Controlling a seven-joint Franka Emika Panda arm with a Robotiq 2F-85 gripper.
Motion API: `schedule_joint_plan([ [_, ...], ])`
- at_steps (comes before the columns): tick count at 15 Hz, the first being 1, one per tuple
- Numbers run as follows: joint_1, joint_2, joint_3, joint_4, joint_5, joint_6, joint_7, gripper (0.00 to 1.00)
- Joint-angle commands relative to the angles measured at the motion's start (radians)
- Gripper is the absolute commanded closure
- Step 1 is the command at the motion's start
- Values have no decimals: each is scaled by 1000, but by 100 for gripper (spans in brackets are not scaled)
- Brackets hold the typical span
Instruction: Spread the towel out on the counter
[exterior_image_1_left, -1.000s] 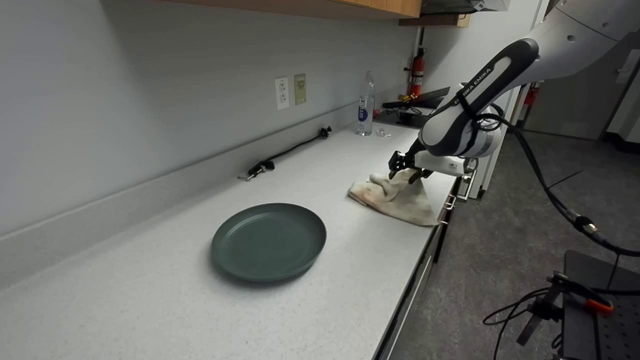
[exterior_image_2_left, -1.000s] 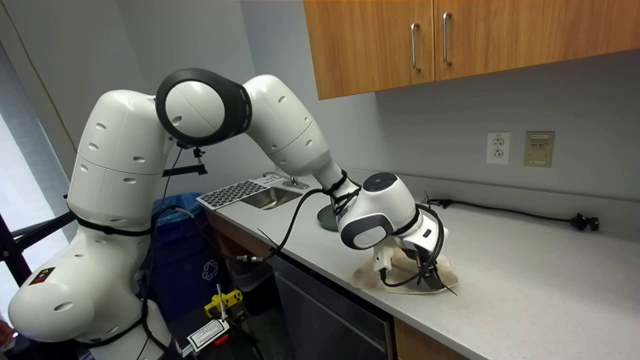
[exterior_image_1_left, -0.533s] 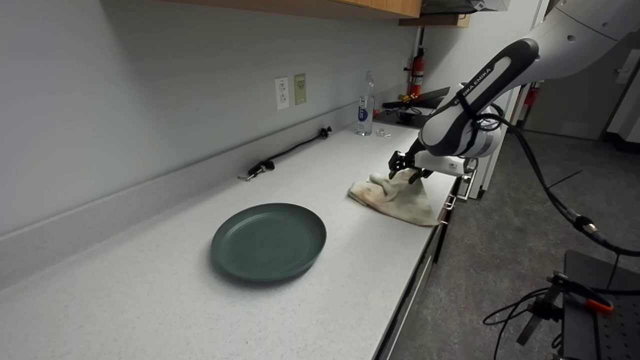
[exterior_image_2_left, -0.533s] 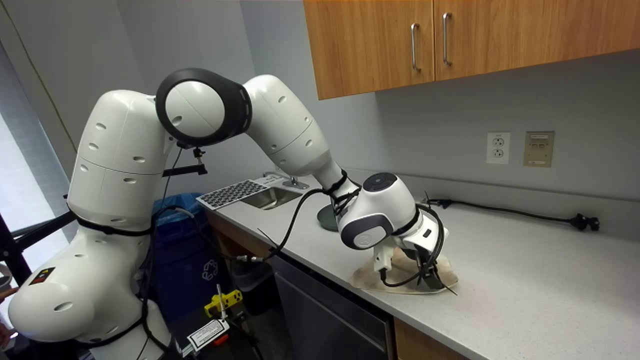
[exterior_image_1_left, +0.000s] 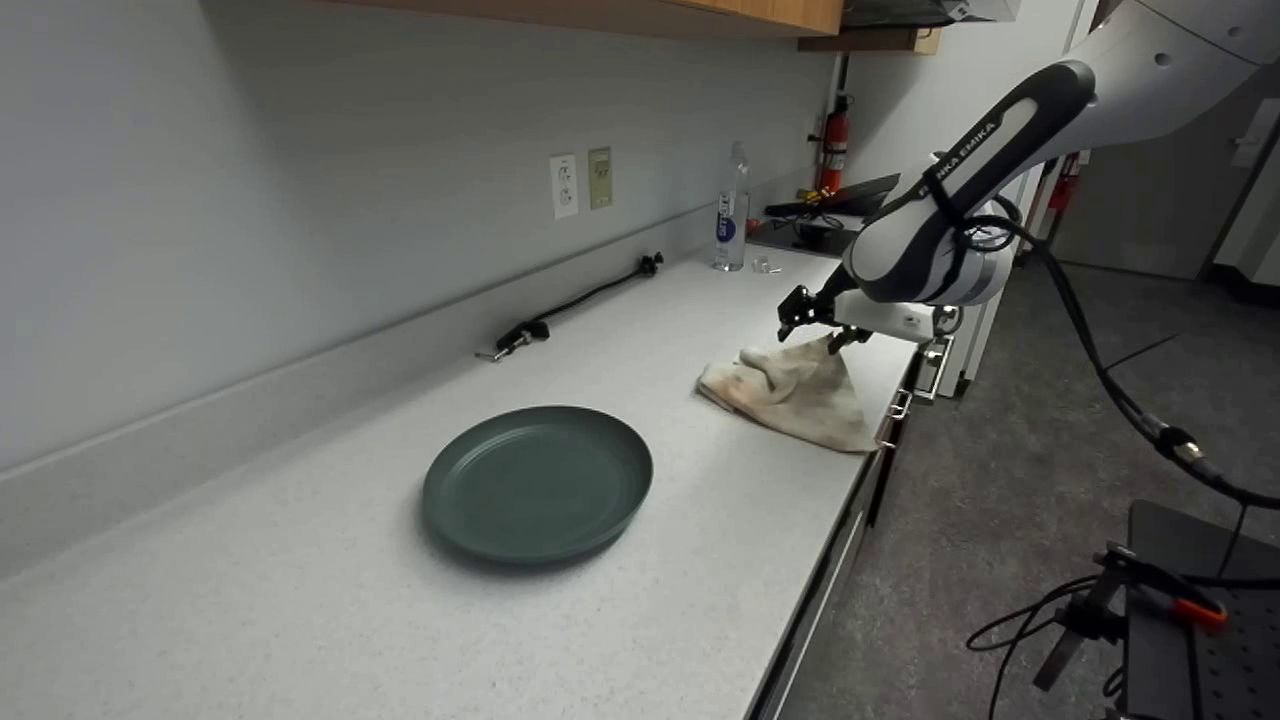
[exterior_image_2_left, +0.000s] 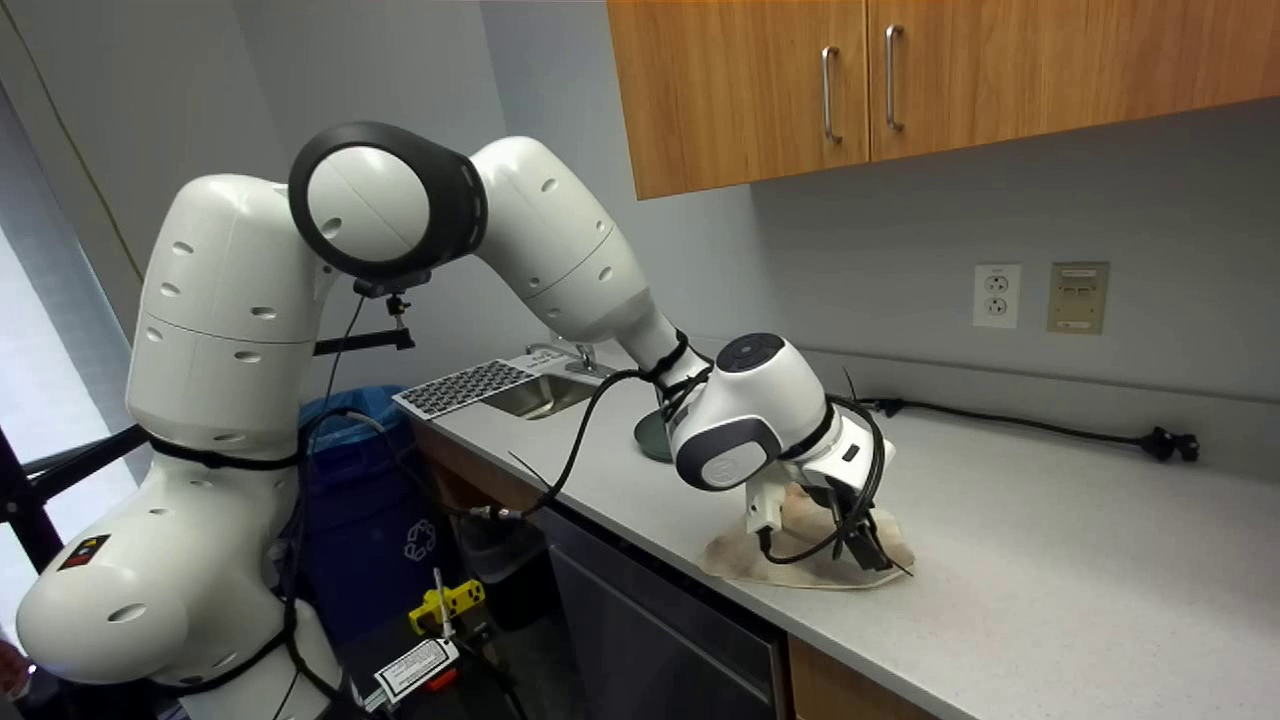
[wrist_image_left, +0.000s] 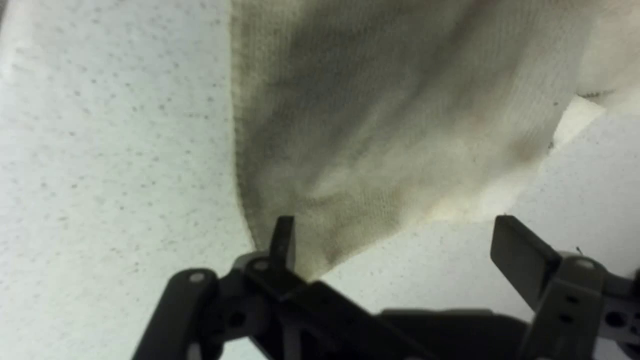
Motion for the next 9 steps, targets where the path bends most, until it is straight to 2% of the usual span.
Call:
schedule_joint_plan([
  [1, -33, -119, 33, -113, 2, 57, -26, 0],
  [3, -54, -151, 73, -136, -4, 88, -42, 0],
  [8, -119, -188, 227, -172, -52, 170, -108, 0],
  [9, -126, -189, 255, -179, -63, 182, -114, 4],
])
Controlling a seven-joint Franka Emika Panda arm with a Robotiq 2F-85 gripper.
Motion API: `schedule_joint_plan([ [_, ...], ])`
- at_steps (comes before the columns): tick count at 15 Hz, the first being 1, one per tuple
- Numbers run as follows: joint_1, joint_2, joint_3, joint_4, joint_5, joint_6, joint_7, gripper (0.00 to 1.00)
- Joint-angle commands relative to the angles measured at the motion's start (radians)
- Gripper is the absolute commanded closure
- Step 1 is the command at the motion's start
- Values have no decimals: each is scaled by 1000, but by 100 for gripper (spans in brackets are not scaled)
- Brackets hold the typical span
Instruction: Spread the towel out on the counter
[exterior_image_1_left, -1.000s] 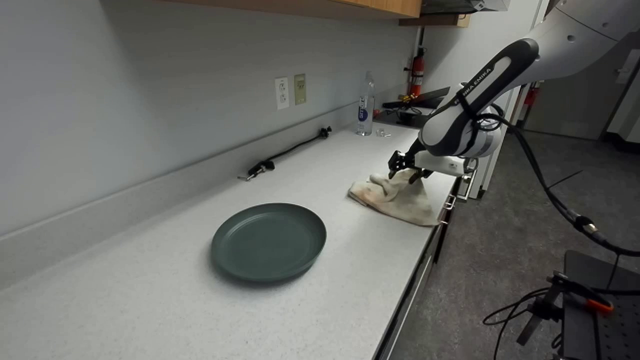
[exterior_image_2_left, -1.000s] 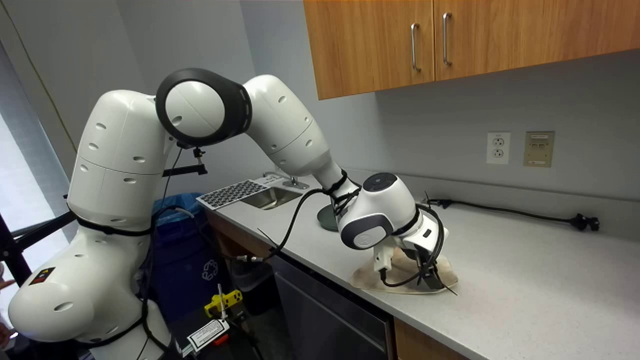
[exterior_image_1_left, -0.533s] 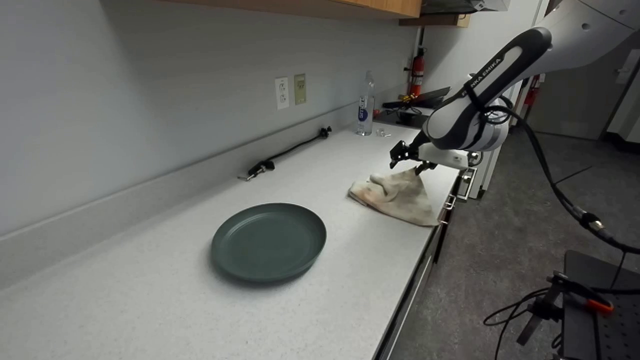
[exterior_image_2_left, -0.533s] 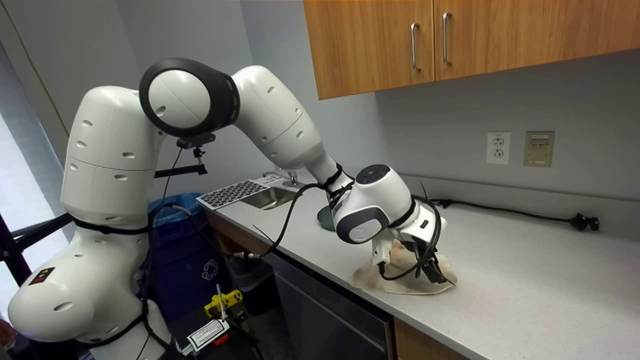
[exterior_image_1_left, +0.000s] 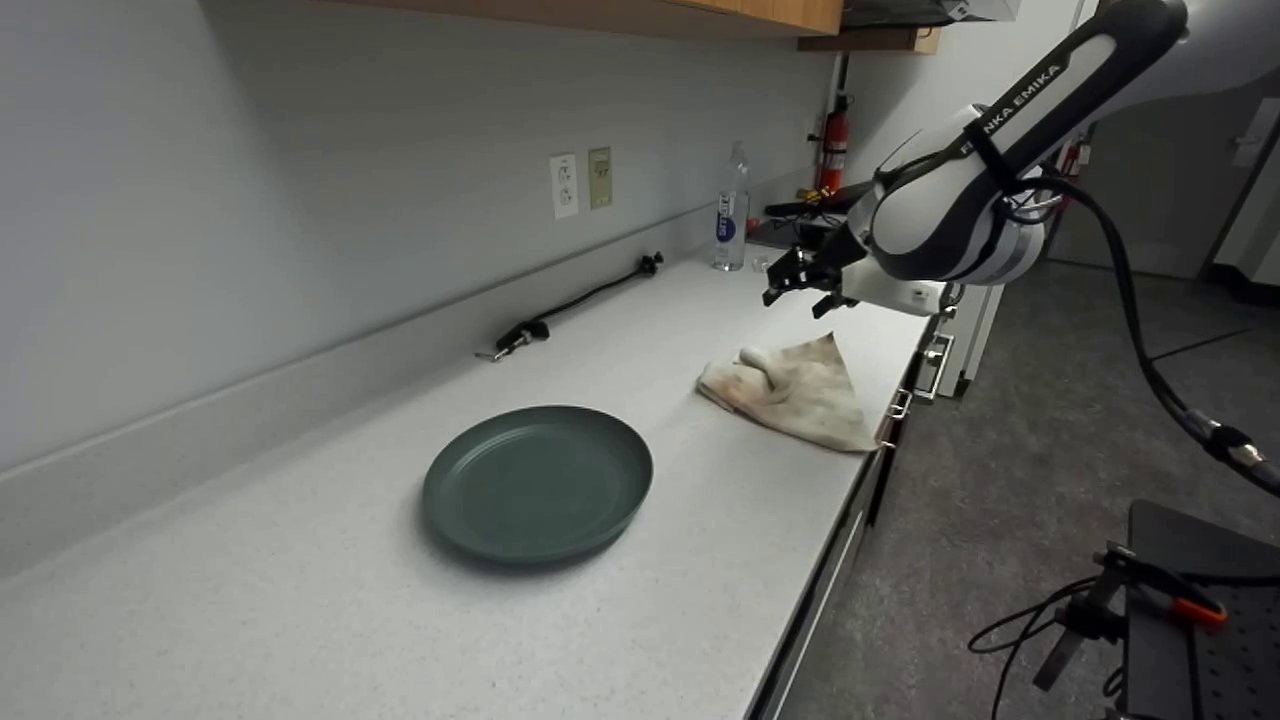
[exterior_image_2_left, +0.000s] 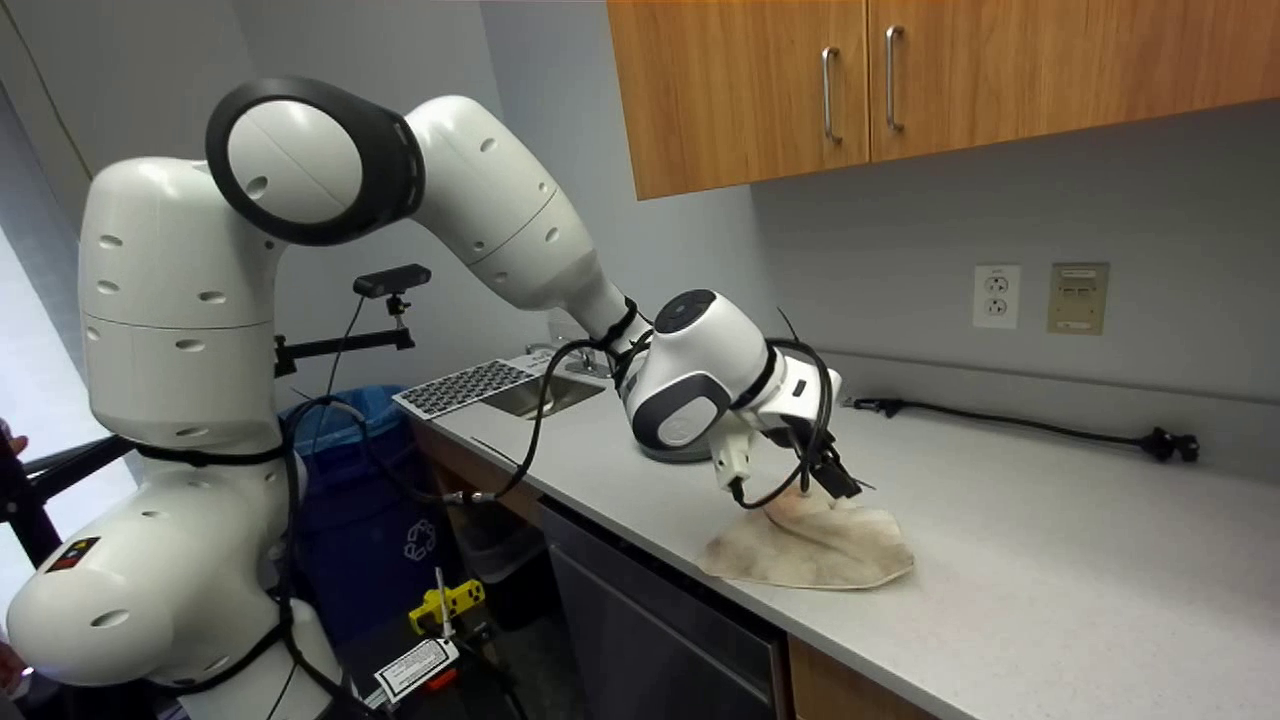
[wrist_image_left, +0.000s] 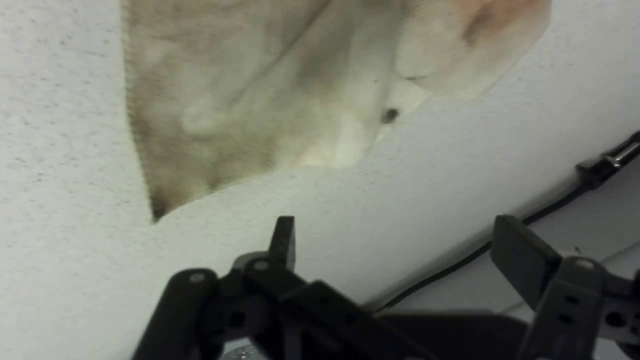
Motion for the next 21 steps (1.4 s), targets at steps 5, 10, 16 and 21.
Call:
schedule_joint_plan([
  [5, -35, 36, 111, -9, -93, 102, -58, 44],
  [10, 53, 112, 5, 56, -106, 176, -113, 84],
  [16, 226, 171, -168, 158, -122, 130, -101, 100],
  [21, 352, 226, -327, 226, -90, 85, -102, 100],
])
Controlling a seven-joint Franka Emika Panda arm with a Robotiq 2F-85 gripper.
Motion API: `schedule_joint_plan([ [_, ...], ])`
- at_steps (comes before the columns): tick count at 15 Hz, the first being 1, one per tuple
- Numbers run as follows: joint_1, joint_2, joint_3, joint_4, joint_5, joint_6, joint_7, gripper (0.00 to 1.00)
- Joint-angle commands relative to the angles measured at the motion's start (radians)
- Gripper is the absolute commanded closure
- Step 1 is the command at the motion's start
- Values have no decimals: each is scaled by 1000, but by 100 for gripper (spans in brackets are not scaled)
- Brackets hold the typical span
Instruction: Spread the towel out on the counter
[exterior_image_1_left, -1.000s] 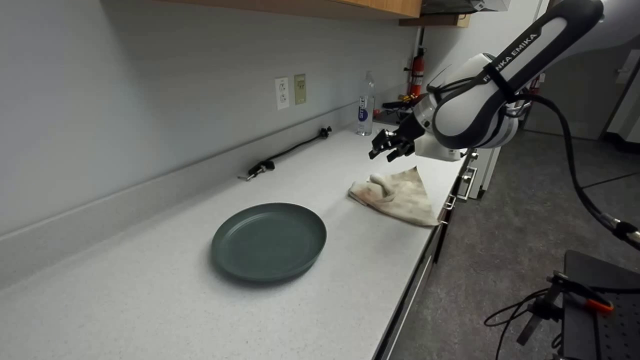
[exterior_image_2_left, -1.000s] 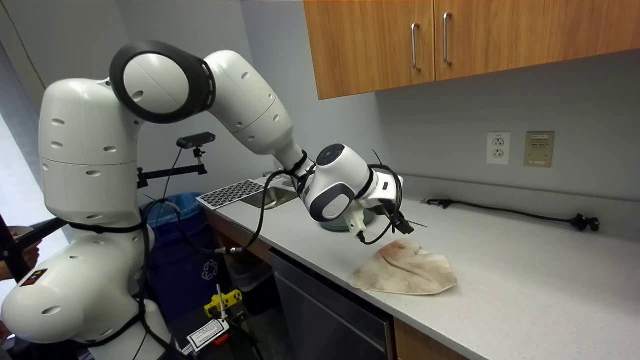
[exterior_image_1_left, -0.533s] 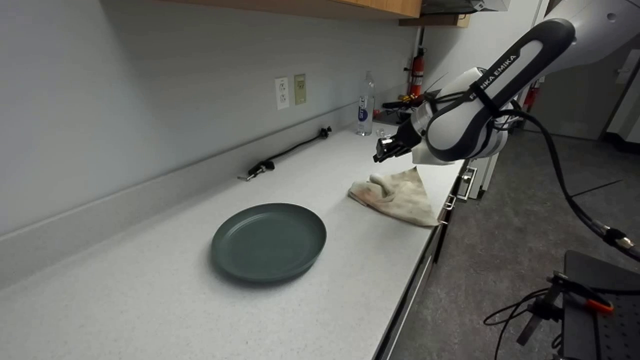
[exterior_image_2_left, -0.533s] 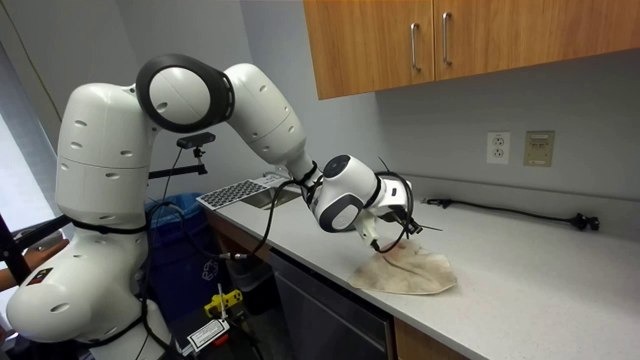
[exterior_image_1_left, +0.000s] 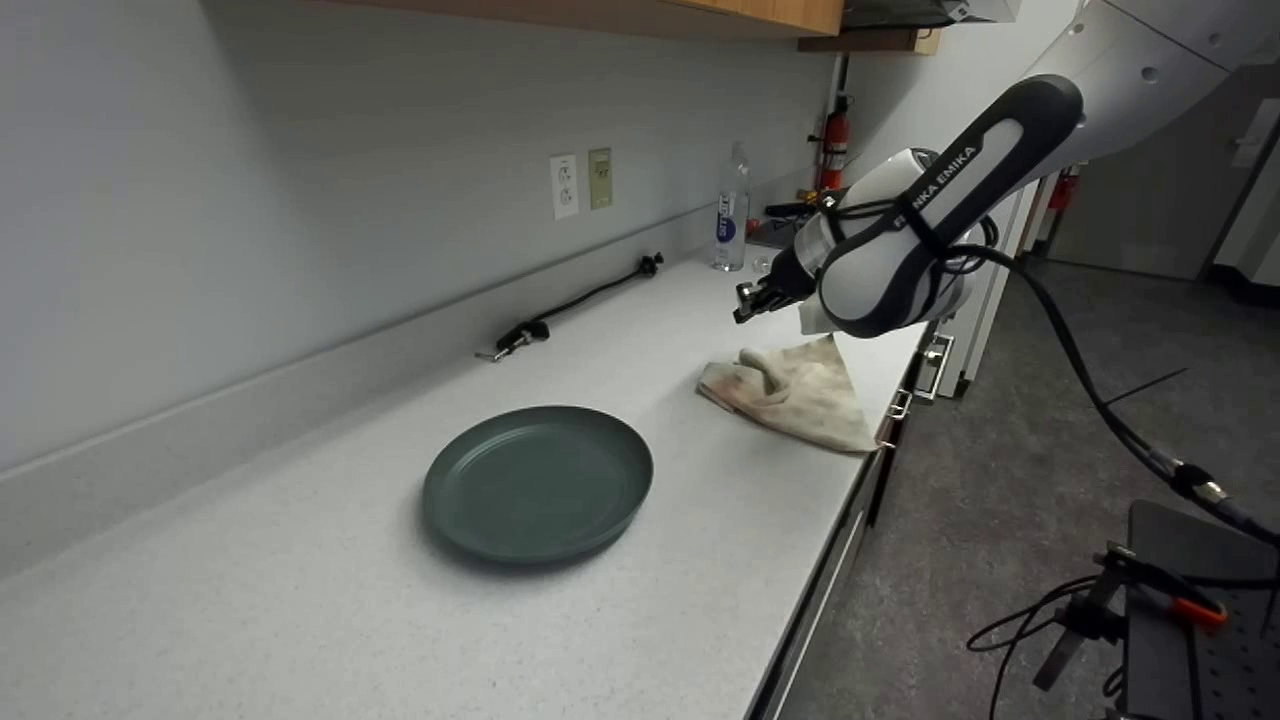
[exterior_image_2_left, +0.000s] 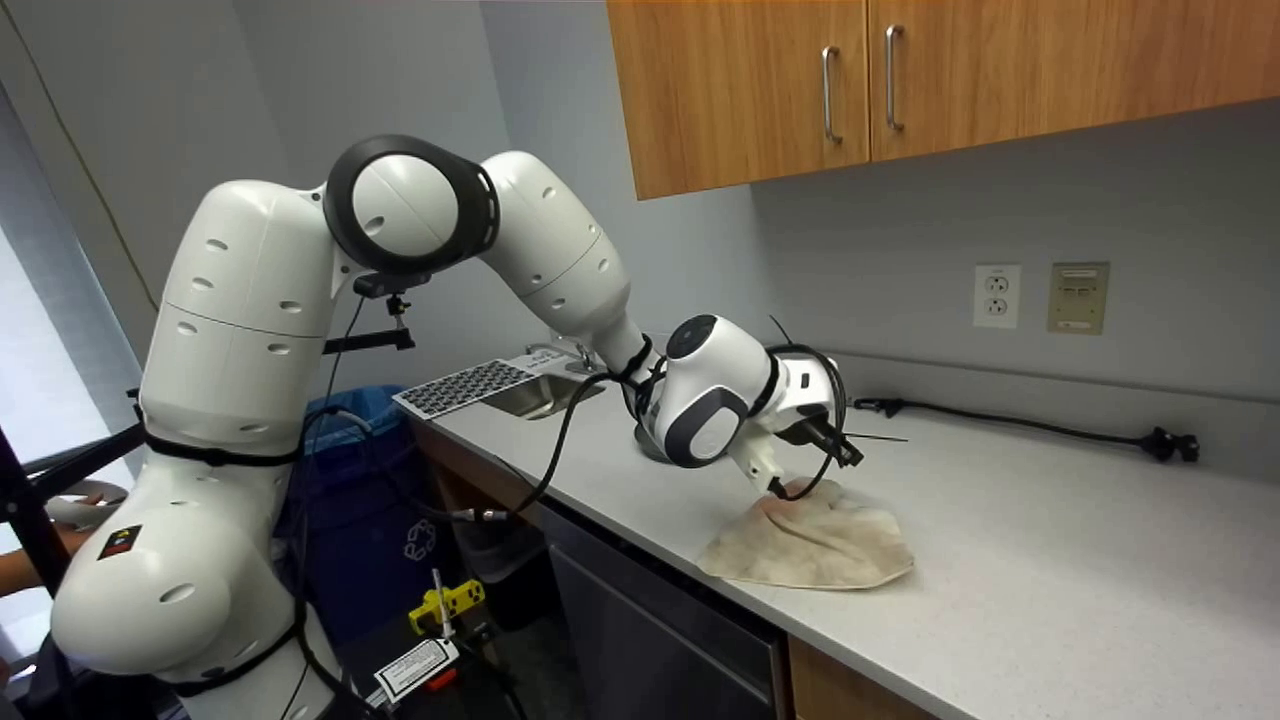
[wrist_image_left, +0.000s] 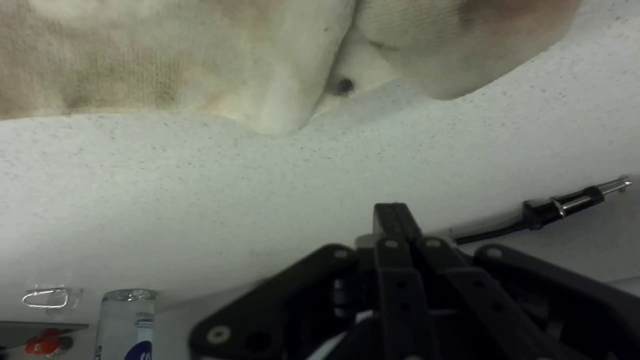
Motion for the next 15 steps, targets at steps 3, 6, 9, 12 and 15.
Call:
schedule_joint_plan([
  [3, 95, 44, -138, 55, 23, -143, 15, 100],
  [6, 87, 37, -131, 52, -2, -221, 12, 100],
  [9, 101, 30, -129, 50, -19, -228, 9, 100],
  [12, 138, 34, -153, 51, -32, -182, 5, 100],
  [15, 145, 48, -152, 69, -28, -203, 13, 100],
])
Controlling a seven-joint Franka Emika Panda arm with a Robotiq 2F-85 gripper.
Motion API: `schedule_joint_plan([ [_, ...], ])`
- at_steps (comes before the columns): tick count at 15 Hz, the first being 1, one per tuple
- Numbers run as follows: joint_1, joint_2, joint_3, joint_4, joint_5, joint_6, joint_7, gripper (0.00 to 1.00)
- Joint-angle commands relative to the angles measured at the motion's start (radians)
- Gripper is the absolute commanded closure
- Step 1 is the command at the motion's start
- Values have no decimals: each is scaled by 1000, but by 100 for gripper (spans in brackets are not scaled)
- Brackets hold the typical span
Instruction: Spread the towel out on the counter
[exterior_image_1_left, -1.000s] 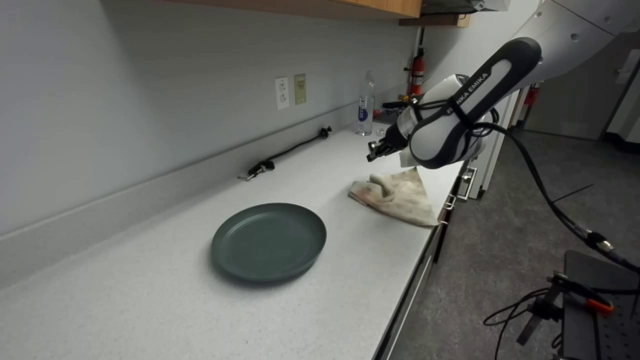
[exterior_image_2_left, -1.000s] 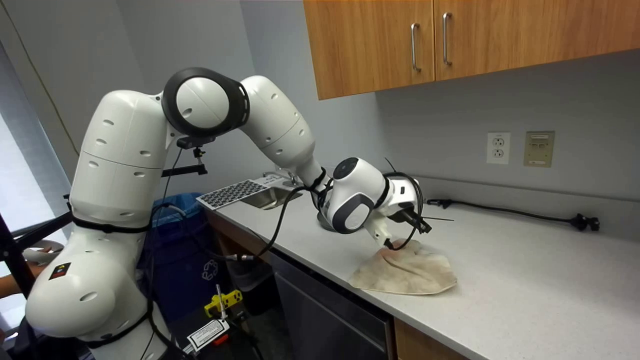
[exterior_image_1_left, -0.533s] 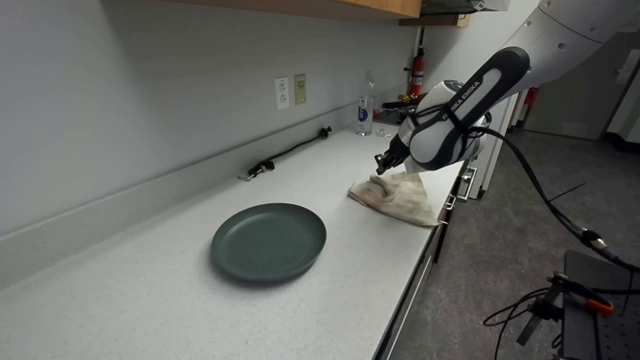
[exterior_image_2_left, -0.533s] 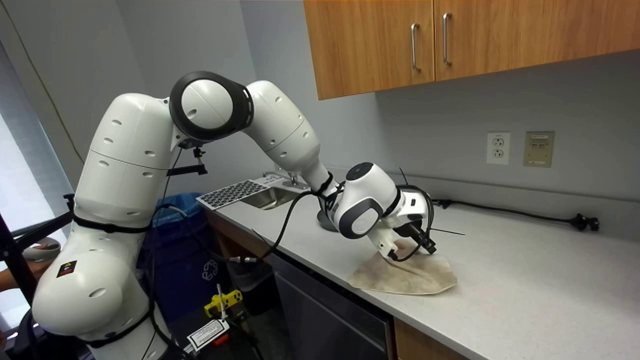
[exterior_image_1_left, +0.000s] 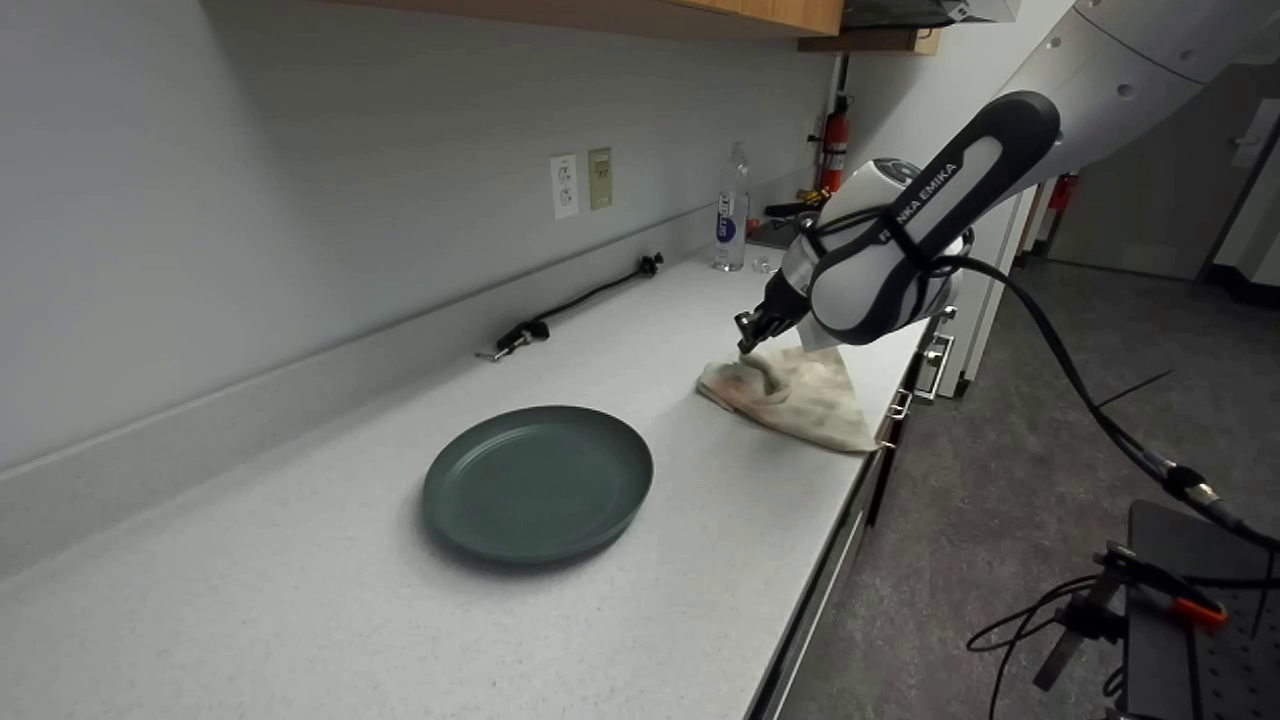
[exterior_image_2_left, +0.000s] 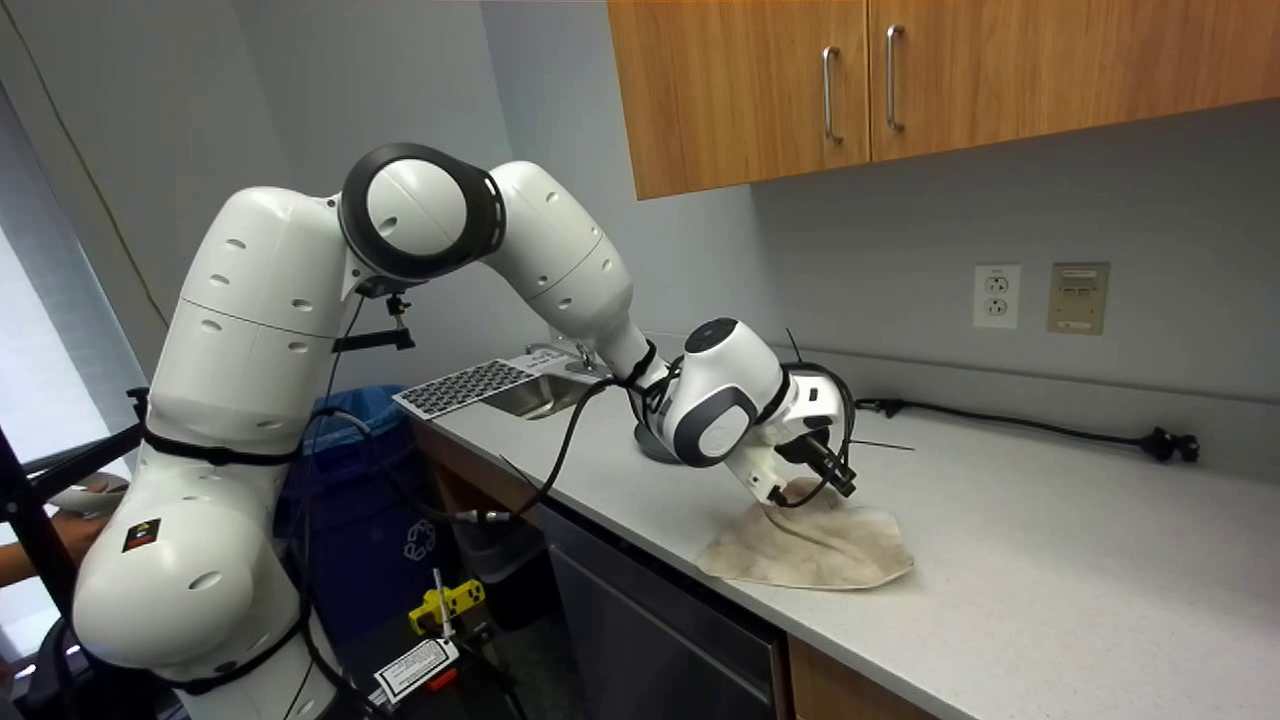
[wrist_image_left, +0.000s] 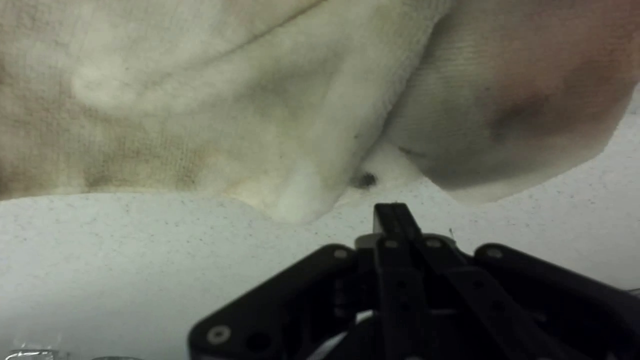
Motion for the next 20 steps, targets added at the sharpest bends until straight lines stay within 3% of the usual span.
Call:
schedule_joint_plan([
  [1, 31, 22, -32, 32, -12, -12, 13, 100],
  [14, 36, 132, -70, 153, -12, -92, 32, 100],
  [20, 28, 145, -45, 173, -27, -109, 12, 100],
])
